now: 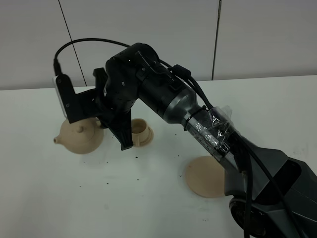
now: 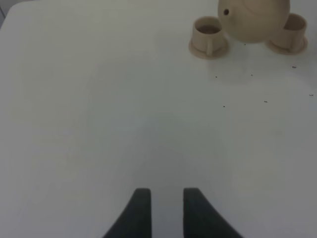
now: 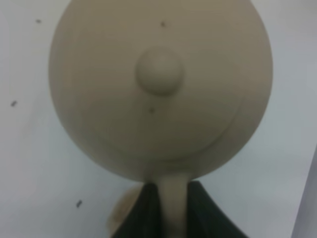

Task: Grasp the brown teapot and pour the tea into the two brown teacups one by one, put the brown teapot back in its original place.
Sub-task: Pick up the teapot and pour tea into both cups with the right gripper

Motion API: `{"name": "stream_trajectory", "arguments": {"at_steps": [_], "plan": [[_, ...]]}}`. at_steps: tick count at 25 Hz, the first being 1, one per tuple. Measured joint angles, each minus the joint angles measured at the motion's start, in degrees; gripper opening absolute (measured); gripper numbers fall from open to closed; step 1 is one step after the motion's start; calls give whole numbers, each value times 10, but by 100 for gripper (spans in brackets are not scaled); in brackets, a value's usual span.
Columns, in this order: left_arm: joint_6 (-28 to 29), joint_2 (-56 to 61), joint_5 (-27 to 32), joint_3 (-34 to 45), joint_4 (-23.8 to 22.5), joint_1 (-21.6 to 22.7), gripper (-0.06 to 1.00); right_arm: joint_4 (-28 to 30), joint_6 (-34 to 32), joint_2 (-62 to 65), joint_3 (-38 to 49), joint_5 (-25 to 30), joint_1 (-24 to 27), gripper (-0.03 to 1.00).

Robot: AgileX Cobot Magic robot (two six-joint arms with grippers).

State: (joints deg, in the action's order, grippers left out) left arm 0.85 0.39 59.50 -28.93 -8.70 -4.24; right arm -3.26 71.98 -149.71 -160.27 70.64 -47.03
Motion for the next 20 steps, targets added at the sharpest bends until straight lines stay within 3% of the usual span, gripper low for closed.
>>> {"name": "stream_trajectory", "arguments": {"at_steps": [6, 20], "plan": [[0, 0, 0, 0, 0, 0, 23, 46, -123, 0, 0, 0, 4, 10], [0, 0, 0, 0, 0, 0, 23, 33, -381, 0, 0, 2, 4, 10]]}}
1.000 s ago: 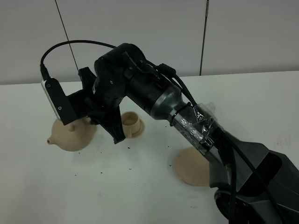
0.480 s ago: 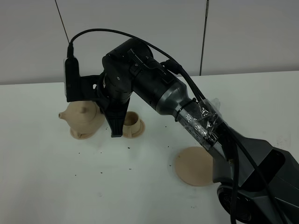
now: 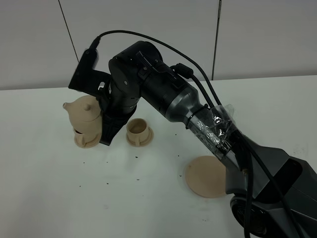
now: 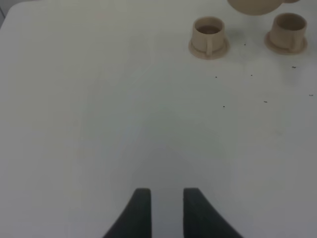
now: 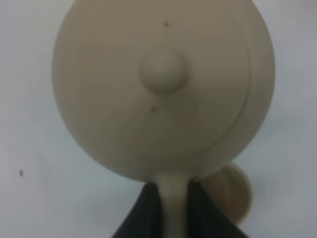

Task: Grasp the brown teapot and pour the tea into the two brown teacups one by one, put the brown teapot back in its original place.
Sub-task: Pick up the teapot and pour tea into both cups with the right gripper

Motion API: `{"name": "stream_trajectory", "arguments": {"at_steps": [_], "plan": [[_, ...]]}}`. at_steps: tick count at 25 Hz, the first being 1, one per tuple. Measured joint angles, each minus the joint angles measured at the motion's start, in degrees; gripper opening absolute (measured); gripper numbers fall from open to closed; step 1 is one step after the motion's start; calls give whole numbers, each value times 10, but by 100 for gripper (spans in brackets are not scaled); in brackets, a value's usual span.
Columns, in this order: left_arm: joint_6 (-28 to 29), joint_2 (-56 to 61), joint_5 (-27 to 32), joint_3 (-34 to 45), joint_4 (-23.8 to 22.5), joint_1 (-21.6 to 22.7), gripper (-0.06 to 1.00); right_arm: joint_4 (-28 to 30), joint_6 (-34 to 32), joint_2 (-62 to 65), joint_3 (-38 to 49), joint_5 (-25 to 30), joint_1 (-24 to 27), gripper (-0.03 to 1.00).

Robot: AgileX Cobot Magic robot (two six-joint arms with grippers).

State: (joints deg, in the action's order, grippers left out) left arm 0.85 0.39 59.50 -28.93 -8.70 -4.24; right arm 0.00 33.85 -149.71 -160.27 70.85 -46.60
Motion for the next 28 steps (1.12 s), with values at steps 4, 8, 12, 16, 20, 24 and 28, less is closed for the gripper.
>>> {"name": "stream_trajectory", "arguments": {"at_steps": [4, 8, 12, 16, 20, 24, 28], "plan": [[0, 0, 0, 0, 0, 0, 23, 0, -59, 0, 0, 0, 0, 10], [0, 0, 0, 0, 0, 0, 23, -11, -82, 0, 0, 0, 0, 10], [0, 0, 0, 0, 0, 0, 23, -14, -83, 0, 0, 0, -1, 10], [0, 0, 0, 0, 0, 0, 23, -7, -75, 0, 0, 0, -1, 10], [0, 0, 0, 0, 0, 0, 23, 6, -37, 0, 0, 0, 1, 10], [0, 0, 0, 0, 0, 0, 23, 6, -22, 0, 1, 0, 11, 10], [0, 0, 0, 0, 0, 0, 23, 6, -20, 0, 15, 0, 29, 10]]}}
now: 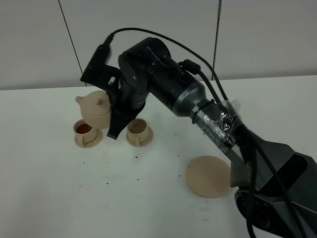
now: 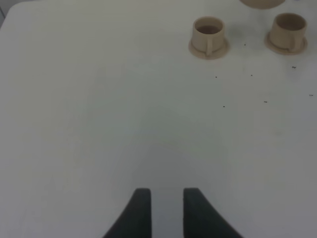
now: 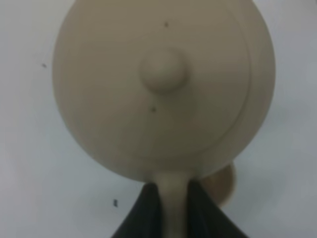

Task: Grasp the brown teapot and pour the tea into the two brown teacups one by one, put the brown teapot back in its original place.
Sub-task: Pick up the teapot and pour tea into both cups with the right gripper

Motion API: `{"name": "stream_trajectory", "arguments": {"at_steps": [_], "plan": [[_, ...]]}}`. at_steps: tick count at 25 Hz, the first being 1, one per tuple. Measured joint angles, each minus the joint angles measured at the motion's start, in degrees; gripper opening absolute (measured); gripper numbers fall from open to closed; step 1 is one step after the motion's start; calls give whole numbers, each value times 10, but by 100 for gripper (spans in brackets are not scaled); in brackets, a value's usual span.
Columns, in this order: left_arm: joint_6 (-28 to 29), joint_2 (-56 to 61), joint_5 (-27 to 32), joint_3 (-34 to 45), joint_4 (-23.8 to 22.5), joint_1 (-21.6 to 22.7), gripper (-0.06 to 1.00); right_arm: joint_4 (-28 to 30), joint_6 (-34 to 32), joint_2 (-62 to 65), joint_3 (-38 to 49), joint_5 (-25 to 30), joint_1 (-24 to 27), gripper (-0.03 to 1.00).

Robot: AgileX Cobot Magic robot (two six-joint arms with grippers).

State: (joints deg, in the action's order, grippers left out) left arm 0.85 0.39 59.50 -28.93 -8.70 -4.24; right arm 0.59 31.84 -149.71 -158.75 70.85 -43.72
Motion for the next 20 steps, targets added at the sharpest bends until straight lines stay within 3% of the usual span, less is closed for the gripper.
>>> {"name": "stream_trajectory", "arguments": {"at_steps": [15, 20], "plan": [[0, 0, 0, 0, 0, 0, 23, 34, 13, 41, 47, 0, 45, 10], [0, 0, 0, 0, 0, 0, 23, 37, 20, 89, 133, -2, 58, 10]]}}
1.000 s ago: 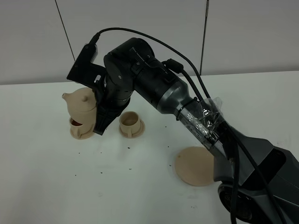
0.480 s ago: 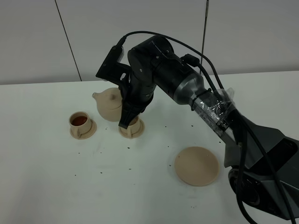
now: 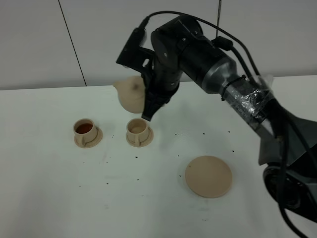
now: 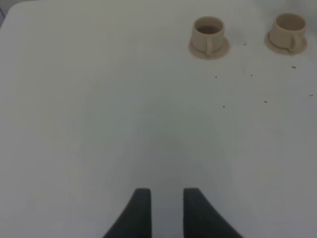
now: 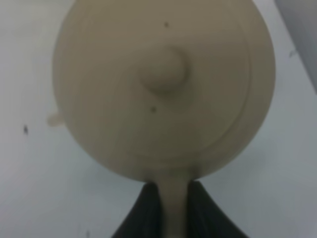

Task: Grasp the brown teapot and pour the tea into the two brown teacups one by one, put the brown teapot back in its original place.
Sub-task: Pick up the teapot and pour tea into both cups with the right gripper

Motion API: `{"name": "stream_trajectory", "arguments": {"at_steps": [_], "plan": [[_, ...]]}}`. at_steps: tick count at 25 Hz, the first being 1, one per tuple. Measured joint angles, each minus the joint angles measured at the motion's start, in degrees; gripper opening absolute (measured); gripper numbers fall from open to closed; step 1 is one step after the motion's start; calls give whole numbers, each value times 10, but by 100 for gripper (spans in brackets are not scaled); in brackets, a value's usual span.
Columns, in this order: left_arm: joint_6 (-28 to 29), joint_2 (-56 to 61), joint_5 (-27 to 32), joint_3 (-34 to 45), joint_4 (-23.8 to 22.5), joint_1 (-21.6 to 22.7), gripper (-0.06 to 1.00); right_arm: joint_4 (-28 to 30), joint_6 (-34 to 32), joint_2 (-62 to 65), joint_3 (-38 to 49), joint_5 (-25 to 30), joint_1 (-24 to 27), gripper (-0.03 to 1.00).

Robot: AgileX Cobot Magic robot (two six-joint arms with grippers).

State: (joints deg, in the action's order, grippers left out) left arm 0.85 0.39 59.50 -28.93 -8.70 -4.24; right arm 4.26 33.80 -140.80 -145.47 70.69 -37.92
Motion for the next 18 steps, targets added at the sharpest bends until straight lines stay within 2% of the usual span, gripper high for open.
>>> {"name": "stream_trajectory", "arguments": {"at_steps": [4, 7, 18], "plan": [[0, 0, 0, 0, 0, 0, 23, 4, 8, 46, 93, 0, 4, 10], [0, 0, 0, 0, 0, 0, 23, 18, 9, 67, 130, 2, 4, 10], [0, 0, 0, 0, 0, 0, 23, 45, 23, 74, 151, 0, 16, 10]]}}
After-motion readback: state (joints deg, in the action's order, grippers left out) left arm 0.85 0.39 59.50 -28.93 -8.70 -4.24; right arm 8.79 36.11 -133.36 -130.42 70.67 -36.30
